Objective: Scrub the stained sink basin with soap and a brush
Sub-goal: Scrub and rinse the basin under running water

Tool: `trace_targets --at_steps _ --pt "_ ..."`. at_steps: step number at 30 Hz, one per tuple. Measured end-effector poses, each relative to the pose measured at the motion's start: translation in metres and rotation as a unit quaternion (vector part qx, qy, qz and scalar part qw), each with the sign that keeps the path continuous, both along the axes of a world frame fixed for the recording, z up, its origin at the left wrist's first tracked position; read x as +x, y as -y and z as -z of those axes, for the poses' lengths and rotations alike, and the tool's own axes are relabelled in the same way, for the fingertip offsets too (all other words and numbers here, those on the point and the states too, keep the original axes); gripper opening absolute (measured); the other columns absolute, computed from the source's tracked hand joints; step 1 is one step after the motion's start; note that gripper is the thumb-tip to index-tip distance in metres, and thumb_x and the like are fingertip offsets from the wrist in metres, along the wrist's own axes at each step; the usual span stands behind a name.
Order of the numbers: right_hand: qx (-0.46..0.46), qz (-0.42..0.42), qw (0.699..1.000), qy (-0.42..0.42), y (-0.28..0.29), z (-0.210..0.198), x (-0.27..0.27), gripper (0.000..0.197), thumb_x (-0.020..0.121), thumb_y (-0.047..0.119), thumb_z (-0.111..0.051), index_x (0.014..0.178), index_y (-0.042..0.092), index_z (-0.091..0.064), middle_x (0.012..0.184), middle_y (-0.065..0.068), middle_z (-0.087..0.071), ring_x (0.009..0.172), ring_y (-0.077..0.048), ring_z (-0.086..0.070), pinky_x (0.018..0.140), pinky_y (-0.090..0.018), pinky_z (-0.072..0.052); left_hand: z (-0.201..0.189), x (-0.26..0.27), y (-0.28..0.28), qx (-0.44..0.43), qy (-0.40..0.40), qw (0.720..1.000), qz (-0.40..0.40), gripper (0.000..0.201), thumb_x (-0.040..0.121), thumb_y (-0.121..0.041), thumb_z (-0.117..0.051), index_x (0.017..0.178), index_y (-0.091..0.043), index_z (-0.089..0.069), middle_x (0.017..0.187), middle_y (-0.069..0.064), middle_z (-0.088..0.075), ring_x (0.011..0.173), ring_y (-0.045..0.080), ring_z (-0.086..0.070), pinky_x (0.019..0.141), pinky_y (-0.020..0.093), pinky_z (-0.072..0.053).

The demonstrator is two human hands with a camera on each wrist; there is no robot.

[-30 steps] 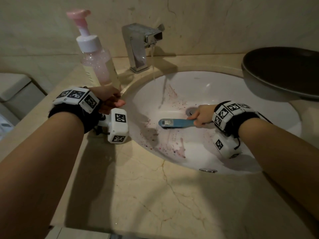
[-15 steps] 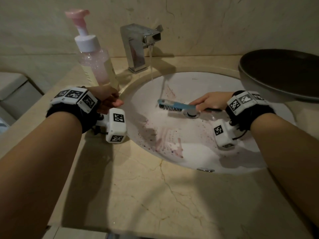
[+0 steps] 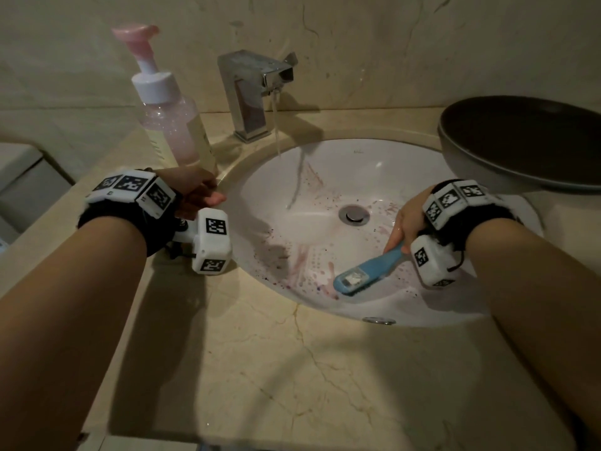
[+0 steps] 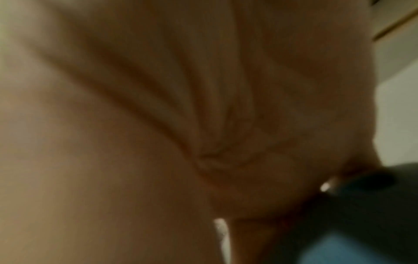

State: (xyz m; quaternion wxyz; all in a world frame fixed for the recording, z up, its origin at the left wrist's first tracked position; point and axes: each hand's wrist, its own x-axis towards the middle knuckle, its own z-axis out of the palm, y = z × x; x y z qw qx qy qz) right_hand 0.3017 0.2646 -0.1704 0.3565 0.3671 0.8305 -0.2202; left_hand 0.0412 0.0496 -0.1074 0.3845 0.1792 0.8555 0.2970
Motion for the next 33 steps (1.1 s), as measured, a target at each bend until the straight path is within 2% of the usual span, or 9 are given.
trace_targets --at_steps 2,8,12,15,18,22,24,30,33 --pt "0.003 0.023 1.0 -0.004 0.003 0.004 -0.005 0.045 0.084 0.015 -0.066 0.128 0.02 -0.059 0.111 0.001 -0.052 0.1 -0.021 -0.048 0.089 -0.03 -0.042 0.0 0.001 0.0 -0.004 -0.002 1.0 0.003 0.041 0.094 -0.029 -0.035 0.057 -0.013 -0.045 0.03 -0.006 -0.041 0.027 0.006 -0.031 0.032 0.008 -0.025" --pt "0.091 0.022 0.996 -0.009 -0.011 -0.012 0.004 0.038 0.09 0.016 -0.054 0.126 0.03 -0.056 0.098 0.0 -0.062 0.085 -0.015 -0.052 0.08 -0.019 -0.041 -0.002 0.0 0.0 -0.004 -0.005 1.0 0.007 0.039 0.095 -0.026 -0.034 0.06 -0.013 -0.045 0.027 -0.004 -0.041 0.021 0.005 -0.032 0.031 0.005 -0.023" --pt "0.113 0.147 0.98 -0.073 -0.053 -0.003 0.036 0.062 0.044 0.046 -0.07 0.103 0.025 -0.073 0.099 -0.002 -0.071 0.092 -0.025 -0.065 0.09 -0.038 -0.053 -0.003 0.004 0.0 0.002 -0.002 1.0 0.021 0.038 0.095 -0.026 -0.032 0.061 -0.013 -0.043 0.027 -0.003 -0.039 0.022 0.007 -0.032 0.03 0.008 -0.022" --pt "0.156 0.199 0.963 -0.09 -0.03 -0.018 0.053 0.033 0.079 0.021 -0.067 0.106 0.001 -0.065 0.099 -0.013 -0.061 0.088 -0.026 -0.053 0.066 -0.03 -0.046 -0.003 0.004 0.001 0.026 0.008 0.999 0.024 0.036 0.096 -0.026 -0.03 0.064 -0.013 -0.04 0.026 -0.001 -0.04 0.02 0.007 -0.032 0.029 0.008 -0.022" --pt "0.204 0.21 0.951 -0.103 -0.022 -0.017 0.061 0.035 0.089 0.011 -0.059 0.121 -0.001 -0.059 0.121 -0.02 -0.06 0.091 -0.023 -0.049 0.059 -0.023 -0.038 -0.003 0.004 0.003 0.04 0.028 0.998 0.026 0.037 0.097 -0.027 -0.028 0.064 -0.012 -0.038 0.026 -0.001 -0.039 0.019 0.008 -0.032 0.029 0.007 -0.023" --pt "0.096 0.03 0.993 0.068 0.003 -0.026 0.039 0.049 0.097 0.025 -0.049 0.144 0.023 -0.037 0.133 0.006 -0.051 0.115 -0.014 -0.048 0.105 -0.029 -0.036 -0.005 0.008 0.006 0.051 0.032 0.998 0.021 0.038 0.098 -0.024 -0.027 0.065 -0.012 -0.04 0.026 0.001 -0.041 0.018 0.008 -0.034 0.028 0.003 -0.025" --pt "0.033 0.024 0.996 0.083 0.004 -0.016 0.027 0.051 0.096 0.023 -0.051 0.144 0.024 -0.036 0.122 0.01 -0.048 0.11 -0.01 -0.044 0.109 -0.027 -0.03 -0.006 0.01 0.007 0.053 0.033 0.998 0.029 0.037 0.098 -0.024 -0.026 0.065 -0.012 -0.039 0.027 -0.001 -0.04 0.019 0.008 -0.032 0.027 0.006 -0.023" --pt "0.197 0.08 0.977 -0.027 -0.01 -0.011 0.04 0.037 0.09 0.013 -0.058 0.126 0.008 -0.06 0.107 -0.007 -0.062 0.081 -0.018 -0.052 0.067 -0.025 -0.044 -0.004 0.005 0.005 0.059 0.033 0.997 0.037 0.036 0.097 -0.024 -0.026 0.064 -0.014 -0.036 0.038 0.0 -0.04 0.029 0.009 -0.029 0.03 0.008 -0.021" --pt "0.229 0.037 0.973 0.001 -0.01 -0.015 0.046 0.038 0.094 0.017 -0.052 0.131 0.01 -0.055 0.118 -0.013 -0.061 0.083 -0.017 -0.054 0.068 -0.016 -0.044 -0.002 0.002 0.005 0.049 0.044 0.997 0.043 0.036 0.097 -0.024 -0.027 0.063 -0.015 -0.035 0.042 0.0 -0.038 0.043 0.012 -0.024 0.03 0.011 -0.021"
